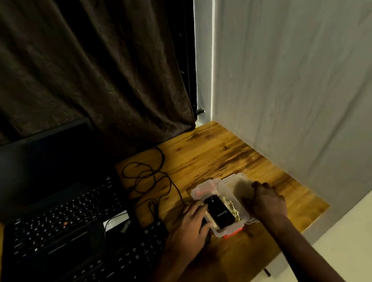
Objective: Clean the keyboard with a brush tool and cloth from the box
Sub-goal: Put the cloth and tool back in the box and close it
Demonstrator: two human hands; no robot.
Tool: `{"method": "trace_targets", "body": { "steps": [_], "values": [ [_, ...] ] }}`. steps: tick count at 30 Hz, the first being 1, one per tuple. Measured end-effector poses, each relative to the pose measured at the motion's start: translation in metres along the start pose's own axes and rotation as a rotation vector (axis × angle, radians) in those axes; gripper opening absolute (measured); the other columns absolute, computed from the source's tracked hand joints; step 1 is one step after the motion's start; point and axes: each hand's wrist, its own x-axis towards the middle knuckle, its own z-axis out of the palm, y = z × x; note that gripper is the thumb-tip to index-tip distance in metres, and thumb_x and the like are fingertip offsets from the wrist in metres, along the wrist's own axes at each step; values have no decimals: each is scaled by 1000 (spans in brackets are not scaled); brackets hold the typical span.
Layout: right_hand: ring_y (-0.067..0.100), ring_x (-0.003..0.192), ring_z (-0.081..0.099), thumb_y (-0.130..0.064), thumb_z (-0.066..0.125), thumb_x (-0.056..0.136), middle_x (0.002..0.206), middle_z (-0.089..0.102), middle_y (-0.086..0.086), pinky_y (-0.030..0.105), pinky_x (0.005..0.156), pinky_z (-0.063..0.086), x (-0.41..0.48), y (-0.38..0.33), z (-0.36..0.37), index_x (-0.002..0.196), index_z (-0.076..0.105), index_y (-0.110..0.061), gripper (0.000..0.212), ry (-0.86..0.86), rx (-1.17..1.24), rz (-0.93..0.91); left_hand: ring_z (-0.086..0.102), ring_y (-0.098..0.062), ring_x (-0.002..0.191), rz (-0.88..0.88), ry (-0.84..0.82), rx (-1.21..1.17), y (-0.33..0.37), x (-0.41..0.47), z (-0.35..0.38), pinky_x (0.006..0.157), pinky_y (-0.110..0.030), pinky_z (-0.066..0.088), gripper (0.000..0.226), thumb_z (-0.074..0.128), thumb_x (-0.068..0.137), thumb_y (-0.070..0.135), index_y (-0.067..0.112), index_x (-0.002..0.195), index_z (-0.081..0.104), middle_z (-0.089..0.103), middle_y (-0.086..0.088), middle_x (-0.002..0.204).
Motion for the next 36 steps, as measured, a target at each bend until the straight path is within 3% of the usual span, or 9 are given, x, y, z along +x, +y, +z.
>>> {"method": "trace_targets", "body": {
  "steps": [4, 11, 16, 19, 21, 25, 29, 32, 36],
  "values": [
    [31, 132, 40, -40, 79, 74, 139, 43, 7, 47, 104, 40, 11, 8, 5, 143, 32, -22, 85, -257, 30, 40, 22, -8, 147, 20, 14, 17, 0, 1, -1, 122, -29, 16, 48, 43, 103, 45, 28, 148, 43, 34, 11, 157],
    [33, 127, 42, -44, 87, 59, 131, 43, 9, 47, 101, 45, 20, 6, -3, 141, 30, -23, 102, -283, 19, 22, 23, -9, 147, 42, 29, 14, 2, 0, -7, 119, -24, 10, 47, 45, 103, 41, 25, 147, 44, 35, 10, 157],
    [35, 104, 58, -30, 82, 73, 118, 58, 17, 45, 86, 53, 28, 16, -22, 133, 44, -16, 73, -98, 306, 63, 21, -8, 147, 57, 16, 37, -1, 3, -3, 123, -26, 6, 47, 46, 102, 43, 25, 146, 46, 36, 9, 156],
    [25, 89, 64, -15, 73, 83, 111, 69, 13, 31, 73, 50, 25, 8, -32, 124, 60, -13, 43, 5, 419, -40, 20, -8, 148, 55, 20, 49, -2, 4, -2, 122, -25, 5, 47, 45, 102, 42, 25, 146, 46, 35, 9, 157],
    [25, 91, 65, -12, 69, 86, 111, 69, 10, 27, 72, 46, 17, -8, -35, 120, 65, -13, 34, 76, 407, -129, 18, -9, 148, 37, 27, 42, -2, 2, -3, 122, -27, 10, 47, 45, 102, 42, 27, 146, 44, 32, 11, 158],
    [28, 98, 63, -15, 66, 84, 111, 64, 9, 38, 80, 55, -10, -43, -32, 117, 63, -16, 34, 163, 341, -294, 13, -10, 149, 19, 32, 28, 1, -1, -7, 118, -25, 14, 50, 46, 102, 44, 27, 149, 40, 25, 14, 160],
    [30, 101, 61, -26, 70, 85, 116, 59, 11, 39, 75, 54, -42, -74, -17, 120, 61, -12, 39, 198, 256, -366, 17, -11, 147, -22, 51, 17, 0, 1, -7, 114, -27, 26, 60, 49, 99, 49, 28, 152, 31, 23, 12, 160],
    [27, 111, 57, -34, 63, 89, 125, 53, 9, 36, 79, 54, -57, -87, -4, 128, 54, -16, 44, 120, 125, -411, 24, -11, 145, -76, 55, -39, -3, 1, -4, 112, -29, 33, 70, 56, 96, 42, 29, 155, 20, 21, 10, 160],
    [25, 120, 52, -34, 55, 91, 139, 45, 8, 33, 89, 51, -61, -89, 10, 141, 44, -17, 54, 22, 53, -434, 21, -14, 148, -128, 7, -162, -11, 0, 0, 112, -26, 30, 83, 57, 94, 25, 32, 158, 5, 13, 8, 164]
  ]
}}
